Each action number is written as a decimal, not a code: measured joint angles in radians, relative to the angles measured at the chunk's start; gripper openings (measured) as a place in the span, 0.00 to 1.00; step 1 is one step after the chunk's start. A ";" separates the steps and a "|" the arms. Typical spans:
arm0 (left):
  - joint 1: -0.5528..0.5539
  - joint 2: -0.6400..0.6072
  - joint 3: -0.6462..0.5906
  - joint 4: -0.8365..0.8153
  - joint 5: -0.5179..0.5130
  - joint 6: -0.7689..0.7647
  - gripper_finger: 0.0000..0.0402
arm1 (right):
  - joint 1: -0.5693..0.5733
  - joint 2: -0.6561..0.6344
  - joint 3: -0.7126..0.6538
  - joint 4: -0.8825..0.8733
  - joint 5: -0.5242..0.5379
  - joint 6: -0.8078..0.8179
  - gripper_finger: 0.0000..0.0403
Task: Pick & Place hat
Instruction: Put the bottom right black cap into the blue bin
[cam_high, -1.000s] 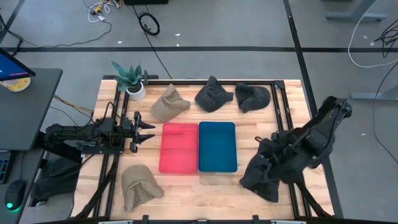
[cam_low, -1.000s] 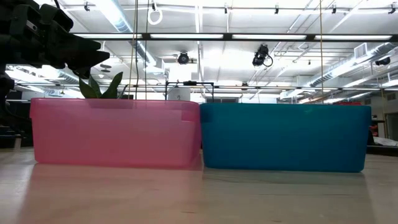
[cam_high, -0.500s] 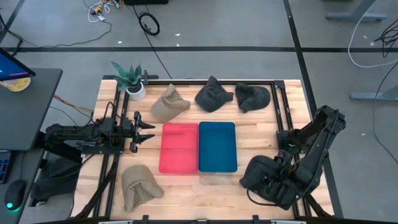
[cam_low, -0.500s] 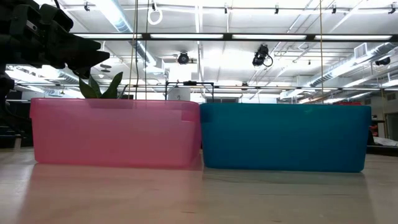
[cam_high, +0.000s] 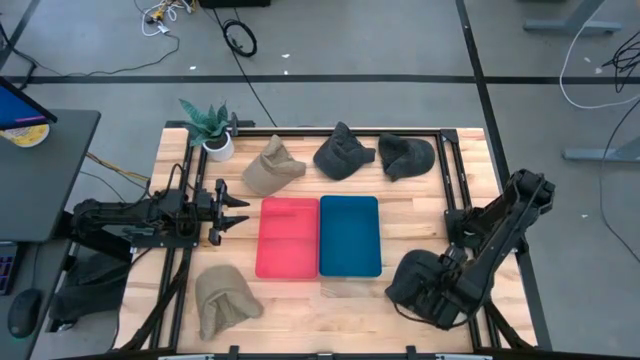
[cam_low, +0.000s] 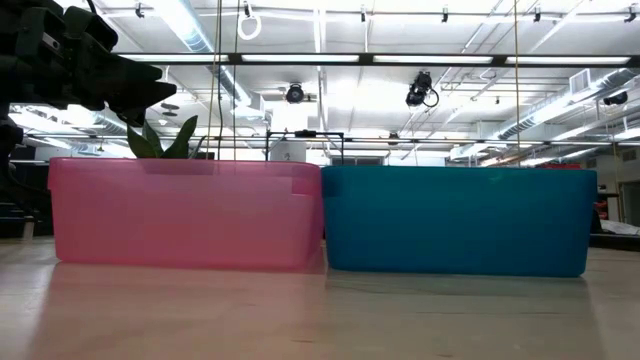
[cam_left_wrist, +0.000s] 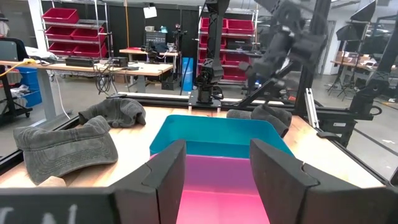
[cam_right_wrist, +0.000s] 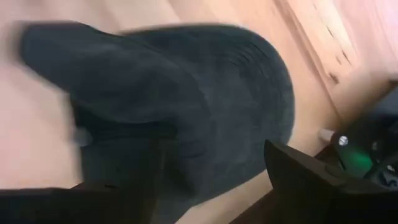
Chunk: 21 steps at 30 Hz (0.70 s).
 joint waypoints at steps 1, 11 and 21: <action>0.000 0.000 0.000 0.000 0.000 0.000 0.46 | 0.000 0.000 -0.029 0.022 -0.005 0.006 0.69; 0.000 0.000 0.000 0.000 0.000 0.000 0.46 | -0.021 -0.005 -0.270 0.325 -0.060 0.003 0.69; 0.000 0.000 0.000 0.000 0.000 0.000 0.46 | -0.020 -0.004 -0.298 0.359 -0.023 -0.005 0.69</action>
